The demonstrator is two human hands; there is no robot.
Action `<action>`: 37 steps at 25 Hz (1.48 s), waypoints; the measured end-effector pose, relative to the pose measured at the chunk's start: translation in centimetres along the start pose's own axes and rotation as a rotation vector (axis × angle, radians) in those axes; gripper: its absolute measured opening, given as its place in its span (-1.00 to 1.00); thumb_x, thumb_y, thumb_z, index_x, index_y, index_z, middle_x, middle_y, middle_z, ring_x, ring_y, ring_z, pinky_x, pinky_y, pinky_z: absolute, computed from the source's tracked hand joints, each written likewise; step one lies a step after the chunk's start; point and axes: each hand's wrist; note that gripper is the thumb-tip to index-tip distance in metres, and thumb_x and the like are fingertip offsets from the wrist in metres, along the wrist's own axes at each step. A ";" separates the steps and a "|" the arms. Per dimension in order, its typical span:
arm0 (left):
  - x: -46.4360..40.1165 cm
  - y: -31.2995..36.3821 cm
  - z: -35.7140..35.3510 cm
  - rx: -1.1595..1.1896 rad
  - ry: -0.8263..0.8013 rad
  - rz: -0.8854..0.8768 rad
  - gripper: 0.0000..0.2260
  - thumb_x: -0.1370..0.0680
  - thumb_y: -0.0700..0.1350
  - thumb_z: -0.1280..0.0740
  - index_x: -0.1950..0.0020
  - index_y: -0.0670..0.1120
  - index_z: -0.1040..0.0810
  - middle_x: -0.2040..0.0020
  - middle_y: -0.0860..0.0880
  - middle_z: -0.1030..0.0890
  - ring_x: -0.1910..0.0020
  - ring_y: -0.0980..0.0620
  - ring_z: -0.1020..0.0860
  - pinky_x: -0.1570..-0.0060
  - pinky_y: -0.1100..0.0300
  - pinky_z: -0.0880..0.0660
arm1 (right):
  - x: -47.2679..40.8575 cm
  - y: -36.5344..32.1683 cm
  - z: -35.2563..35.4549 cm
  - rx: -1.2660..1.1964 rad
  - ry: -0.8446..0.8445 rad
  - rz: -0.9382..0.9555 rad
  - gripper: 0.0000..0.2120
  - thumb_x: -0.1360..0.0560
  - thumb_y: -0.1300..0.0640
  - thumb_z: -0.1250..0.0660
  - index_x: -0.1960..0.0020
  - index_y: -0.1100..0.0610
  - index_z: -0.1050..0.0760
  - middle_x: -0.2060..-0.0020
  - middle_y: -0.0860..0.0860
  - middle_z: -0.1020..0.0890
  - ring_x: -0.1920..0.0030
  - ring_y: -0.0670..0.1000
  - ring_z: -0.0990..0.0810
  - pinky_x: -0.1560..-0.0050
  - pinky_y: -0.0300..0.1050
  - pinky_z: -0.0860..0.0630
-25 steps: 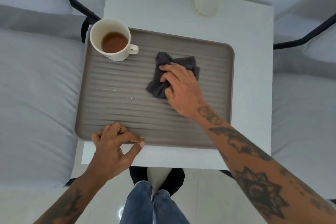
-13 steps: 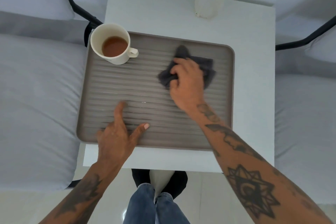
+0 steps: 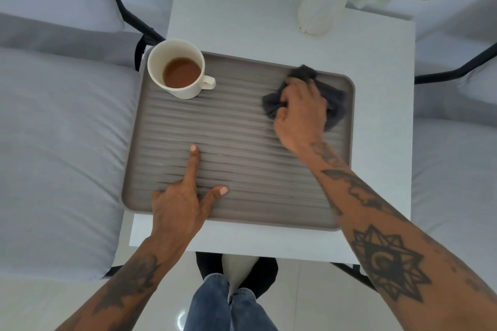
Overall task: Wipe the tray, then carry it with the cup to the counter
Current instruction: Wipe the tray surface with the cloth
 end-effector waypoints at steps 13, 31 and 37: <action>0.2 -0.2 -0.3 -0.011 0.014 0.017 -0.15 -0.46 0.45 -0.08 -0.59 0.15 0.24 0.34 0.07 -0.46 0.32 0.06 -0.41 0.01 0.05 -0.39 | 2.4 3.0 0.7 0.031 0.000 -0.099 -0.67 -0.52 0.05 -0.20 -0.26 0.08 -0.46 -0.49 0.00 -0.37 -0.42 0.26 -0.33 -0.34 0.22 -0.31; 0.8 -0.2 -1.8 0.187 0.120 0.067 -0.11 -0.47 0.42 -0.18 -0.57 0.11 0.27 0.11 -0.06 -0.62 0.15 -0.03 -0.55 -0.04 0.08 -0.21 | 10.9 4.9 1.1 -0.021 -0.010 0.247 -0.76 -0.51 0.16 -0.27 -0.12 0.11 -0.63 -0.35 0.01 -0.55 -0.20 0.29 -0.48 -0.27 0.12 -0.38; 1.1 -1.2 -1.4 0.290 -0.004 -0.027 0.05 -0.44 0.16 -0.43 -0.53 0.21 0.40 -0.07 -0.06 -0.60 -0.09 -0.08 -0.53 0.03 0.03 -0.21 | 8.1 -8.2 -3.5 -0.087 -0.101 0.597 -0.76 -0.48 0.16 -0.29 -0.09 0.05 -0.65 -0.26 0.04 -0.59 -0.18 0.23 -0.50 -0.09 0.15 -0.47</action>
Point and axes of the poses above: each hand's wrist, its own x-axis away from the middle knuckle, its own z-axis out of the back of the hand, y = z × x
